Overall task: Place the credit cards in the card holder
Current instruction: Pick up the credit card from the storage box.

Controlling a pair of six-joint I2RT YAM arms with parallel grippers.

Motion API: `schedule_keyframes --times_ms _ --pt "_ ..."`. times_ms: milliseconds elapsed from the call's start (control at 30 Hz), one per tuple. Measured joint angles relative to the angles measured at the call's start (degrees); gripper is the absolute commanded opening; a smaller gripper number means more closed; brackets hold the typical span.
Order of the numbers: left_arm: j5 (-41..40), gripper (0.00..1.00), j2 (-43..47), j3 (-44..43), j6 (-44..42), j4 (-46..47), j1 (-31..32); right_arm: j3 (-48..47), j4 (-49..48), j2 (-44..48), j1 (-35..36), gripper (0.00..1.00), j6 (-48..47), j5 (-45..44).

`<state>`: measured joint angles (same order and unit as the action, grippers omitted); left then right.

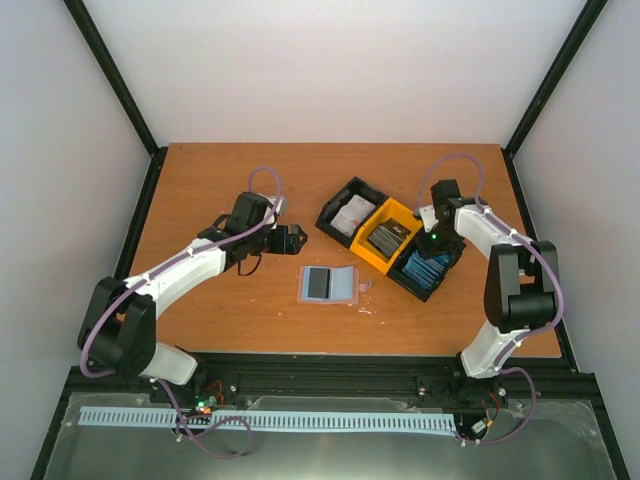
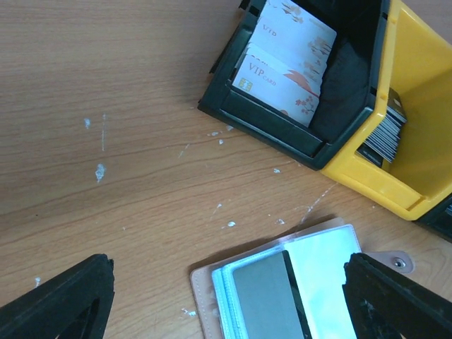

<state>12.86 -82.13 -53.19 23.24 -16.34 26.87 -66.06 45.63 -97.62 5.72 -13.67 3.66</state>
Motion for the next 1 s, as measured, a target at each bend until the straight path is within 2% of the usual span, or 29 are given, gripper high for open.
schedule_keyframes --times_ms 833,1000 --pt "-4.3 0.91 -1.2 0.0 -0.1 0.0 0.0 0.0 0.0 -3.3 0.3 0.47 -0.1 -5.7" --pt "-5.1 0.91 -1.2 0.0 -0.1 0.0 0.0 0.0 -0.2 -3.9 0.4 0.44 0.0 -6.3"
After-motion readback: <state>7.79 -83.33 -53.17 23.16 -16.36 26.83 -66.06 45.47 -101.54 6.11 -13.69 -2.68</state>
